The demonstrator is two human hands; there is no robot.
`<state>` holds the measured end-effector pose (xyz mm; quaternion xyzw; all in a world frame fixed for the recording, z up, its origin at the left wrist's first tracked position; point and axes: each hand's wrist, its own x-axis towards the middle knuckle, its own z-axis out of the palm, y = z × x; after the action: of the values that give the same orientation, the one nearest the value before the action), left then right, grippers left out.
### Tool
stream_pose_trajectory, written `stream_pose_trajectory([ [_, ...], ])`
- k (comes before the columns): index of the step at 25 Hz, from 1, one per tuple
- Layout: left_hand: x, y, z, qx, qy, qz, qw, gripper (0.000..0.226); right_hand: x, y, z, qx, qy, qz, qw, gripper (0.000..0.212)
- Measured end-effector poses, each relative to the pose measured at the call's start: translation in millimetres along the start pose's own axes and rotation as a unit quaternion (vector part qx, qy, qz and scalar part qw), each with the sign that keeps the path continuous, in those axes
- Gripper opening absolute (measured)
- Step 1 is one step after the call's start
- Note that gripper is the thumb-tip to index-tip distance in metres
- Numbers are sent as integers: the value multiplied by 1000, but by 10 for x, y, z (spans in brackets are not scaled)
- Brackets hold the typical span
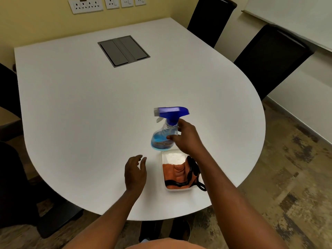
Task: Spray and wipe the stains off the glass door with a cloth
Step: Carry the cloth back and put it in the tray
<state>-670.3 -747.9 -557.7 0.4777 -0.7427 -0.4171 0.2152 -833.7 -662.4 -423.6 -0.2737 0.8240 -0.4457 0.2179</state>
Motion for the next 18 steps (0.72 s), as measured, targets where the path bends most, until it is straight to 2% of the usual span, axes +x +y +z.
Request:
stream_pose_trajectory([
  [6,147,403,233,-9,-77,36,996,30,6,429,-153,-23,37,62,997,50],
  [14,100,285,311,35,-167,-32,985,40,128,830,2,-37,14,120,992,57],
  [18,105,185,266,52,-194,-53,978,41,172,918,63,-25,9,130,991,53],
])
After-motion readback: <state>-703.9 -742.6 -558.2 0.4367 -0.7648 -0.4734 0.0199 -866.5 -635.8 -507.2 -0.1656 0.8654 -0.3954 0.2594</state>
